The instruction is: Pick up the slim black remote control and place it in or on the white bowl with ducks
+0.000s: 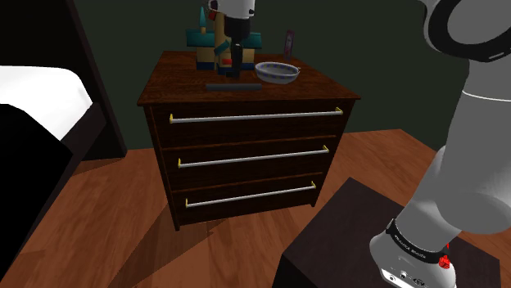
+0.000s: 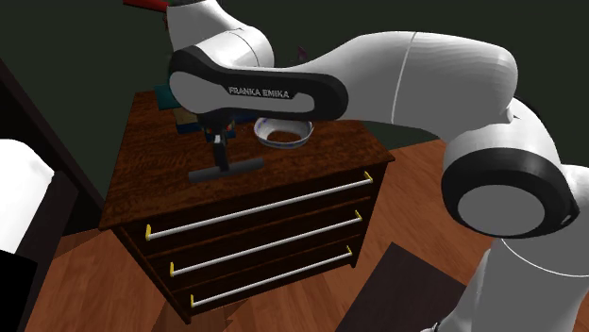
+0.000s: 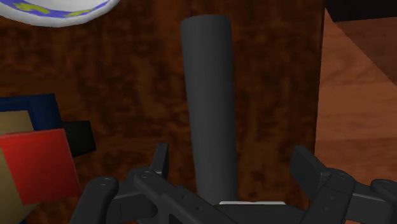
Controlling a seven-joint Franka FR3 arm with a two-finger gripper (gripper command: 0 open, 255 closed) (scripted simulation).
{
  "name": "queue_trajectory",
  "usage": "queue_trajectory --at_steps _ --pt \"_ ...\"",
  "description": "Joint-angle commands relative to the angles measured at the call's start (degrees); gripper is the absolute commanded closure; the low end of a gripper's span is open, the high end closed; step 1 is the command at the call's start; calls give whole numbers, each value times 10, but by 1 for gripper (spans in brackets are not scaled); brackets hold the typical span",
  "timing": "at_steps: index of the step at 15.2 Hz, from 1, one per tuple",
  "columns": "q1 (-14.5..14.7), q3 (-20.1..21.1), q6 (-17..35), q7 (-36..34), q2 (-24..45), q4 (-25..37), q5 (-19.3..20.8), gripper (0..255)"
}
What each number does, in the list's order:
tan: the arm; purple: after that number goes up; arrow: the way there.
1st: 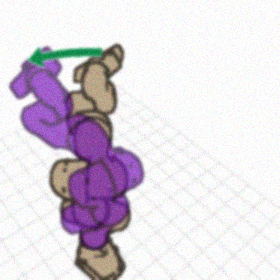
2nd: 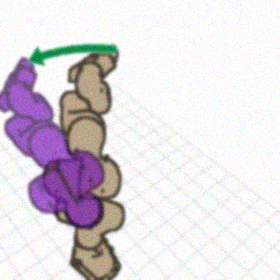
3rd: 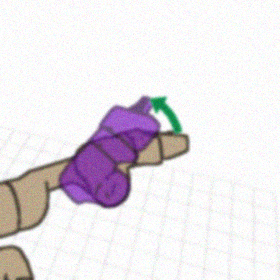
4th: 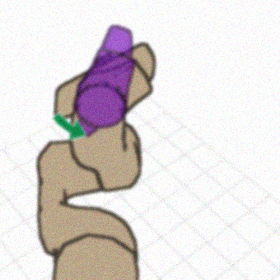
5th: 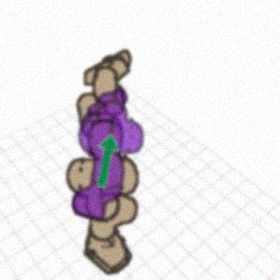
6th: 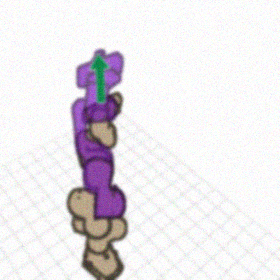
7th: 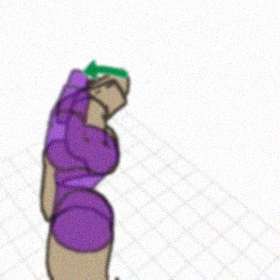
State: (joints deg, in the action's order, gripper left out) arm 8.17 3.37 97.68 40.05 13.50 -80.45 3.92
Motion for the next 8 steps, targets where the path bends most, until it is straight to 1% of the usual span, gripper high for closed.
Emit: queue_trajectory --at_steps 1,8 --pt "6 5 -14 16 43 54 4 0" --pt "3 4 42 15 39 -6 4 0"
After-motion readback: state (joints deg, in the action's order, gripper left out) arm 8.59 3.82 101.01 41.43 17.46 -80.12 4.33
